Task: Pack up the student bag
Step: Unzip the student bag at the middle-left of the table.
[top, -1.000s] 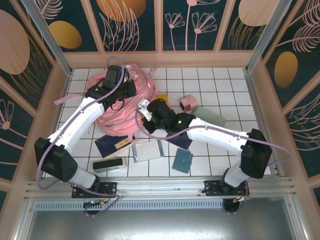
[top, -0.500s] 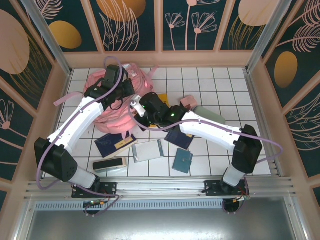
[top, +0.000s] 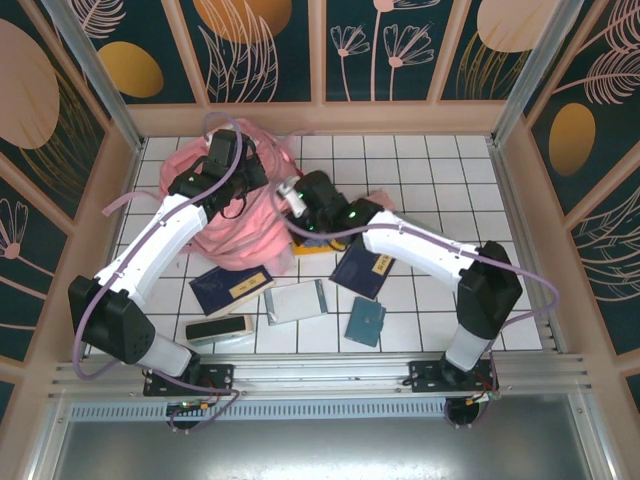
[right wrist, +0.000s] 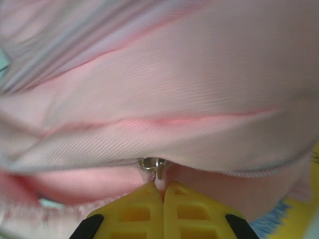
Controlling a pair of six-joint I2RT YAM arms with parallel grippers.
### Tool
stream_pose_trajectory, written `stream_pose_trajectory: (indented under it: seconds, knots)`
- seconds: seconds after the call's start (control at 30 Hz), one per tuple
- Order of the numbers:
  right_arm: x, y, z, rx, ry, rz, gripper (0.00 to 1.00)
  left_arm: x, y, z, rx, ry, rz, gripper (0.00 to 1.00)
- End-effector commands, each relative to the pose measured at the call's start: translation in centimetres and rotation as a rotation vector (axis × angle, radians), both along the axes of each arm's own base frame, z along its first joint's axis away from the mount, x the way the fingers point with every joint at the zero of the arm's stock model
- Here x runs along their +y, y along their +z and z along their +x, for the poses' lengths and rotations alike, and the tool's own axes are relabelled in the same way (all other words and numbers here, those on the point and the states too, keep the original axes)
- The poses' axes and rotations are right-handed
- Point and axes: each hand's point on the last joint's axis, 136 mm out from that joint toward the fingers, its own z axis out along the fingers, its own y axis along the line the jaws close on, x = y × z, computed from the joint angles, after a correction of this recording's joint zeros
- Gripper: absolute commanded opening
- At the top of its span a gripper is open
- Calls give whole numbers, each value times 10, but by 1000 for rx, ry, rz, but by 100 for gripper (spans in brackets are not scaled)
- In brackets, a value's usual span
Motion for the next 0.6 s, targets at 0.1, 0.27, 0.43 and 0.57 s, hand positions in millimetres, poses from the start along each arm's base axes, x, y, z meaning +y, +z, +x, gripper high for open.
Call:
stream_pose_trajectory:
  seconds: [0.1,0.27,0.43,0.57]
  knots:
    - [-35,29,48,-66,-35,80,0,-31,29,-5,-70,-162,-100,12]
    - [-27,39,37,-124,197,144,0,-41,13,-3,-35,-276,-12,24]
    - [-25,40,39,-138,279,176,0,-54,-7,-9,-19,-369,-29,45]
    - [-28,47,42,-137,297,209,0,-53,-25,-13,3,-398,-25,56]
